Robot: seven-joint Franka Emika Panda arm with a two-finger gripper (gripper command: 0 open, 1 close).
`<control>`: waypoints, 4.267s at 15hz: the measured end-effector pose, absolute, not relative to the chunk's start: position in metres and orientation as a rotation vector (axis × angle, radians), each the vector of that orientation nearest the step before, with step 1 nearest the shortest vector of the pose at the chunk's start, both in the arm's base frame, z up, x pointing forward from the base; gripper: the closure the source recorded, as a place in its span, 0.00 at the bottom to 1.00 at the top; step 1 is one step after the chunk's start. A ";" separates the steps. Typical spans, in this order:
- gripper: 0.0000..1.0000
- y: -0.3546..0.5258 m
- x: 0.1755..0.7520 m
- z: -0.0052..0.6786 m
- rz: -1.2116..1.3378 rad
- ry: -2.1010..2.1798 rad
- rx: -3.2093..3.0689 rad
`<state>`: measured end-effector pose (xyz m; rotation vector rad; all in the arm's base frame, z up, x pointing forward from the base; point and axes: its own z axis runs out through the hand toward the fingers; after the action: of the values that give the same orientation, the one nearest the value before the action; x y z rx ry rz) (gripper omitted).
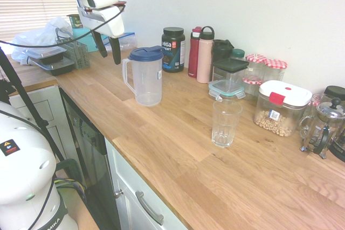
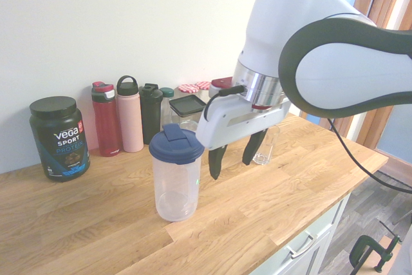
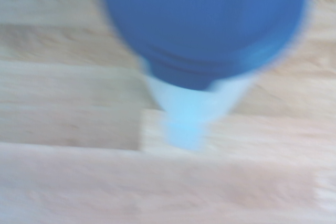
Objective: Pour me some water
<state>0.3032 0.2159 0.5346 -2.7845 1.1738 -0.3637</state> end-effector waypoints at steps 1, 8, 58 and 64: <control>0.00 0.227 0.308 0.533 -0.389 1.172 -2.772; 0.00 0.243 0.358 0.484 -0.466 1.272 -2.732; 1.00 -0.151 0.250 0.565 -0.219 0.184 -2.911; 1.00 -0.281 0.289 0.557 -0.055 -0.112 -3.047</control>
<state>0.2893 -0.2806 0.5572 -3.0467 -0.1123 -0.0546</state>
